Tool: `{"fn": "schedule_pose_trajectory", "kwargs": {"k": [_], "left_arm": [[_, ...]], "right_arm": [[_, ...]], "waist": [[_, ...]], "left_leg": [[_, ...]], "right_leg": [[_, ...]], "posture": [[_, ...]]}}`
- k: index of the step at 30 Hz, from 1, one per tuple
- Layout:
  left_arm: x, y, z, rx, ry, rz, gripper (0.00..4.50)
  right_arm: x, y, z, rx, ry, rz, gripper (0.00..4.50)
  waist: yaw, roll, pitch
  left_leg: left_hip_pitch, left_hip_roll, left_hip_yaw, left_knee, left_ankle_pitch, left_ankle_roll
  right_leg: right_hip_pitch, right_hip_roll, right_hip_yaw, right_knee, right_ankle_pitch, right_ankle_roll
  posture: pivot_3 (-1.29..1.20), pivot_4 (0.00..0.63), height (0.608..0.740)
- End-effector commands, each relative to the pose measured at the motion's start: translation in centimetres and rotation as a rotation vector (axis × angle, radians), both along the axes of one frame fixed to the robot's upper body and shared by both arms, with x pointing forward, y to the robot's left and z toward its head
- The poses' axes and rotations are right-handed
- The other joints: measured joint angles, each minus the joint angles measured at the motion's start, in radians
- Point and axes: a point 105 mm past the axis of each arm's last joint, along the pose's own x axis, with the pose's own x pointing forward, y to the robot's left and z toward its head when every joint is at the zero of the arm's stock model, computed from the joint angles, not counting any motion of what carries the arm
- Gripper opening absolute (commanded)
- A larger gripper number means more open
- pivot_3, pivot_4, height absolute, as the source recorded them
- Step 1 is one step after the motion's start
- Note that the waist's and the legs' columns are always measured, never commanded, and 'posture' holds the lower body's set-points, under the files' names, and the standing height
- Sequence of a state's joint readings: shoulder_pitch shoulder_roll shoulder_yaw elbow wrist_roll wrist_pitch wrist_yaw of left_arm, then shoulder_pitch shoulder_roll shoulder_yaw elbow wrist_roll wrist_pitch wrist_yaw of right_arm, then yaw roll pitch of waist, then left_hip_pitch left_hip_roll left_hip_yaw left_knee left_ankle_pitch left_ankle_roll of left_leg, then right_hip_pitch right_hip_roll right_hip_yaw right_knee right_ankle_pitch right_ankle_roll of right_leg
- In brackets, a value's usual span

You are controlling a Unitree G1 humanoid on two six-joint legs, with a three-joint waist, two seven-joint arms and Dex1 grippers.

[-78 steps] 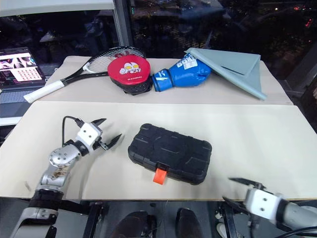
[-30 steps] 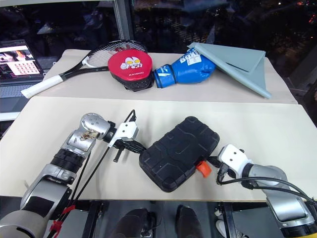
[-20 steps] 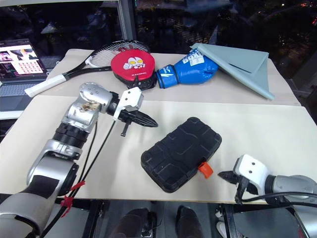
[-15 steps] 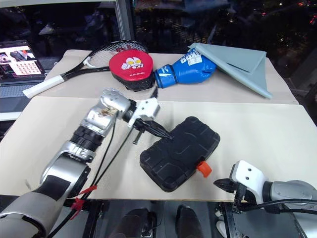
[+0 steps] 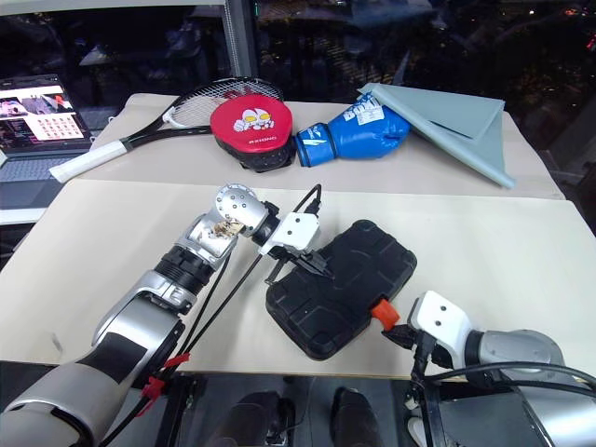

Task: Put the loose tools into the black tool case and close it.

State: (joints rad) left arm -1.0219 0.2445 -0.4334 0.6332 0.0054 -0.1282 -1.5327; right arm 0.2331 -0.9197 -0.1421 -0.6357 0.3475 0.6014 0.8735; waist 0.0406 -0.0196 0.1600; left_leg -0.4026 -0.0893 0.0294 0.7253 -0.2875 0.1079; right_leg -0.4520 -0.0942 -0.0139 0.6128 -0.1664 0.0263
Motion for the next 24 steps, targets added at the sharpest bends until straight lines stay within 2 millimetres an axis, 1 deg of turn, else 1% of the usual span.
{"fn": "schedule_pose_trajectory", "kwargs": {"k": [1,6,9,13,15,18,24], "left_arm": [[0.0,-0.2,-1.2,0.050,0.003,0.003,0.04],[0.0,-0.5,-0.8,0.029,0.004,0.004,0.04],[0.1,-0.5,-0.7,0.024,0.001,0.008,0.04],[0.2,-0.5,-0.6,0.023,-0.009,0.012,0.04],[0.2,-0.5,-0.7,0.023,-0.012,0.012,0.04],[0.1,-0.5,-0.8,0.023,-0.014,0.008,0.04],[0.2,-0.5,-0.8,0.024,-0.021,0.008,0.04]], "right_arm": [[0.3,1.1,2.0,0.007,-0.073,0.045,0.00],[-0.3,0.7,2.0,-0.024,-0.044,0.056,0.00],[-0.8,-0.1,2.3,-0.049,-0.028,0.048,0.00],[-2.2,-1.5,3.0,-0.076,0.011,0.047,0.00],[-2.5,-1.9,3.2,-0.074,0.014,0.040,0.00],[-2.4,-1.9,4.1,-0.039,0.001,0.033,0.00],[-1.9,-1.4,4.8,-0.017,-0.019,0.039,0.00]], "waist": [[-0.002,0.000,0.000],[-0.001,0.000,0.000],[0.002,0.000,0.000],[0.007,0.000,0.000],[0.006,0.000,0.000],[0.003,0.000,0.000],[0.002,0.000,0.000]], "left_leg": [[0.000,0.000,0.000,0.000,0.000,0.000],[0.000,0.000,0.000,0.001,-0.001,0.000],[0.000,0.000,0.000,0.001,-0.001,0.001],[-0.001,0.000,0.000,0.001,-0.001,0.002],[-0.002,0.000,0.000,0.002,-0.002,0.002],[-0.001,0.000,0.000,0.002,-0.002,0.001],[0.001,0.000,0.000,0.002,-0.003,0.002]], "right_leg": [[0.000,0.000,0.000,0.000,0.000,0.000],[0.000,0.000,0.000,0.000,0.000,0.001],[0.000,0.000,0.000,0.000,0.000,0.001],[0.000,0.000,0.000,-0.001,0.001,0.001],[0.000,0.000,-0.001,-0.001,0.001,0.002],[0.001,0.000,0.000,-0.001,0.001,0.003],[0.003,0.000,0.000,-0.002,0.001,0.003]], "posture": [[0.00,0.150,0.732],[0.00,0.150,0.732],[0.00,0.150,0.732],[0.00,0.150,0.732],[0.00,0.150,0.732],[0.00,0.150,0.732],[0.00,0.150,0.732]]}}
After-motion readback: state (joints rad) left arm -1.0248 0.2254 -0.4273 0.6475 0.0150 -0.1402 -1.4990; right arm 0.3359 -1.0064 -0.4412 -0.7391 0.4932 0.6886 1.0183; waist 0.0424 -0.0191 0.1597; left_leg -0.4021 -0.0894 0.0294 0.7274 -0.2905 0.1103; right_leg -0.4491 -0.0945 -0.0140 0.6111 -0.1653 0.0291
